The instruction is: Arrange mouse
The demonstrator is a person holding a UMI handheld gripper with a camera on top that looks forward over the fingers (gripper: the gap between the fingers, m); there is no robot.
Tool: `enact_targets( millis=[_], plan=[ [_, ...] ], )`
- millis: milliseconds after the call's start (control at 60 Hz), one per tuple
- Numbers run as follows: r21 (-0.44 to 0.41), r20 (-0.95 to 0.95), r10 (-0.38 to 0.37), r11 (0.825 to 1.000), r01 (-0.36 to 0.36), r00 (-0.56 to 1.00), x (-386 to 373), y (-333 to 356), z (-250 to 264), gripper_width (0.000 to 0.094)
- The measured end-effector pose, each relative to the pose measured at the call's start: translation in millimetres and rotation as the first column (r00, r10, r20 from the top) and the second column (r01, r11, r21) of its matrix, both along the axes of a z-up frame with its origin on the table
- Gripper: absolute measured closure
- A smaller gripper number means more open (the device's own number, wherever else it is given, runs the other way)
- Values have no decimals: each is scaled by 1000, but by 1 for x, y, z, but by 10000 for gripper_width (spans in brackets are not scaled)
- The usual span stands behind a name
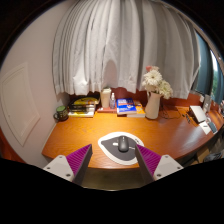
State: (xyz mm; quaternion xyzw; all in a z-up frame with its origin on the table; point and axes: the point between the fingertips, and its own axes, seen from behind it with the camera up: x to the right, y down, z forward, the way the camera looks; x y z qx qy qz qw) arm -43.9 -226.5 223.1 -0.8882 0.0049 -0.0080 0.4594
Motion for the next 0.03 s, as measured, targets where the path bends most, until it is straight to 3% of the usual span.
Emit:
enact_targets(
  millis=[33],
  plan=[
    [0,0,2,1000,-2,1000,-1,-1,0,73]
  ],
)
